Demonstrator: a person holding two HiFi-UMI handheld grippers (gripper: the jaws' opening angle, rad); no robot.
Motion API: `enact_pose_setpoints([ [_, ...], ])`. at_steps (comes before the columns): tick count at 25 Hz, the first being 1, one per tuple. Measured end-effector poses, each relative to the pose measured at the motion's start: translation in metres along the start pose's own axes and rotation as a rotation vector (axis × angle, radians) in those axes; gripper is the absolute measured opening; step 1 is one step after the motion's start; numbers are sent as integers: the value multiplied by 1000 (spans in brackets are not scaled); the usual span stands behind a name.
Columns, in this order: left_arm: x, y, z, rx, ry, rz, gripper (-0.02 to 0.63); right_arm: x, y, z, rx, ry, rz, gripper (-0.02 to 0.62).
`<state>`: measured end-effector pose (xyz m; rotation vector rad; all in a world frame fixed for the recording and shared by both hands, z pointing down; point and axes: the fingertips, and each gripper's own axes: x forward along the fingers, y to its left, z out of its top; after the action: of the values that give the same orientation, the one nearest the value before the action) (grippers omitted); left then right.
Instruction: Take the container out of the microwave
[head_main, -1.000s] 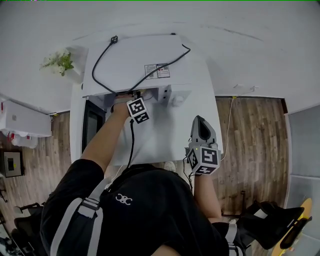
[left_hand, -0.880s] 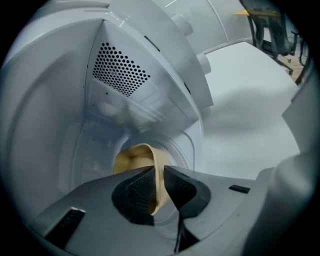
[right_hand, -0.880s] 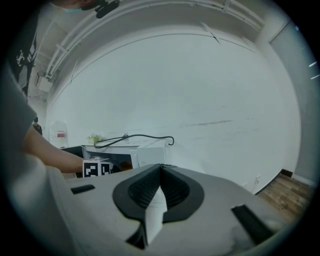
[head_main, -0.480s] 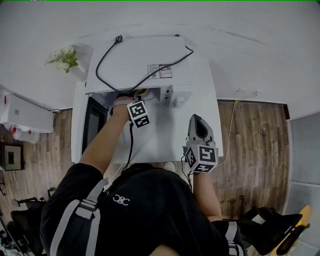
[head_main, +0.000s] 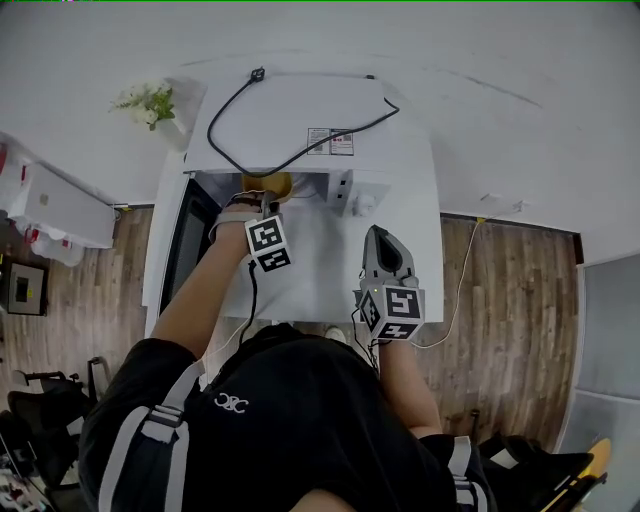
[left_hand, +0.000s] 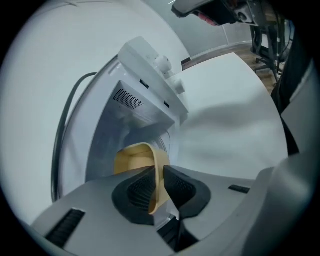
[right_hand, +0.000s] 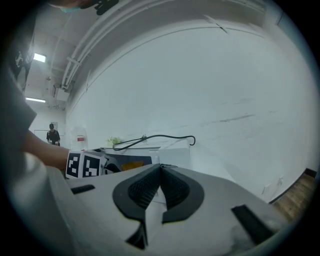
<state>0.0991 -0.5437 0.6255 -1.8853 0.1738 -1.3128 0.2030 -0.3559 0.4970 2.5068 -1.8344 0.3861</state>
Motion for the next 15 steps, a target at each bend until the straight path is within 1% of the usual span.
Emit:
enact_pose_setpoints([
  [5, -30, -17, -8, -32, 10, -14, 67, 3, 13, -1, -21, 8, 64, 5],
  [8, -46, -28, -13, -65, 18, -17, 67, 4, 23, -5, -36, 18, 112, 5],
  [15, -76, -53, -28, -129, 64, -4, 67, 6, 46, -16, -70, 30, 225, 5],
])
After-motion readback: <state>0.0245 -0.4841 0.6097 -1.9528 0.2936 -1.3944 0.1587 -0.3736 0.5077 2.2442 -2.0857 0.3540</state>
